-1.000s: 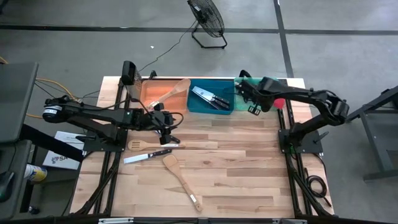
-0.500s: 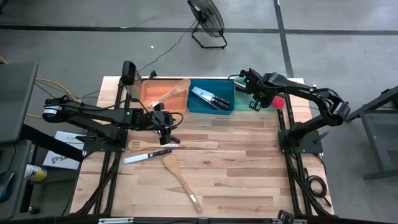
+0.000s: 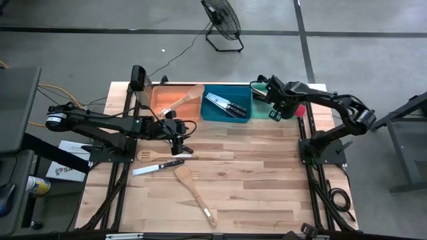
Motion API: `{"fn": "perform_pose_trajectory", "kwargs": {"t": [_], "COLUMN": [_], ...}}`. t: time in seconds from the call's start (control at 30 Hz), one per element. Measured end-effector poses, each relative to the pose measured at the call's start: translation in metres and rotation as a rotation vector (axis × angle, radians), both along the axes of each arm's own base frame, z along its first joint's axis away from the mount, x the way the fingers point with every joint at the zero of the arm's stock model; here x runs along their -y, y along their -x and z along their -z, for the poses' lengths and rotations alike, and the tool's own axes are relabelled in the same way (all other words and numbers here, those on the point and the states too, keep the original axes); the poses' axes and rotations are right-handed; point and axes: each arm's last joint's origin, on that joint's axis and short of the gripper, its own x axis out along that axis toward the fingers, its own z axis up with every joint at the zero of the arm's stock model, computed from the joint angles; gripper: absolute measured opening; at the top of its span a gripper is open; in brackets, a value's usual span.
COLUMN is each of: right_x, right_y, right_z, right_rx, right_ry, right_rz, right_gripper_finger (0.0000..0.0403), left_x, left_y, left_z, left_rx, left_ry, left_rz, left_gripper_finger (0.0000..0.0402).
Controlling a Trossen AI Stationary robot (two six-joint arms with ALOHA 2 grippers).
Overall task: Pick & Place Kitchen Items
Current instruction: Put black spatula into the green bin, then put the wooden serving spoon into the orange bin
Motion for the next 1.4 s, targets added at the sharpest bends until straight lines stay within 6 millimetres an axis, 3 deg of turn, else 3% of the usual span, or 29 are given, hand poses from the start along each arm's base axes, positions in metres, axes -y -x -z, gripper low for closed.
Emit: {"fn": "perform_pose_trajectory", "kwargs": {"t": [0.3, 0.57, 0.9, 1.4], "right_x": [0.002, 0.004, 0.006, 0.002], "right_y": [-0.002, -0.001, 0.0, -0.014], "right_z": [0.005, 0.004, 0.003, -0.001], "right_rx": [0.022, 0.013, -0.04, -0.089], "right_ry": [0.035, 0.07, 0.131, 0.254], "right_rz": [-0.028, -0.013, 0.018, -0.072], "right_gripper_finger": [0.0051, 0.0087, 0.0096, 0.0173], "left_x": [0.0, 0.0, 0.0, 0.0], "left_y": [0.0, 0.0, 0.0, 0.0], "left_z": [0.0, 0.0, 0.0, 0.0], "left_rx": [0.005, 0.006, 0.007, 0.007], "left_ry": [0.01, 0.013, 0.014, 0.018], "left_rz": [-0.008, -0.011, -0.012, -0.016], "left_gripper_finger": [0.0164, 0.0164, 0.0164, 0.0164]}}
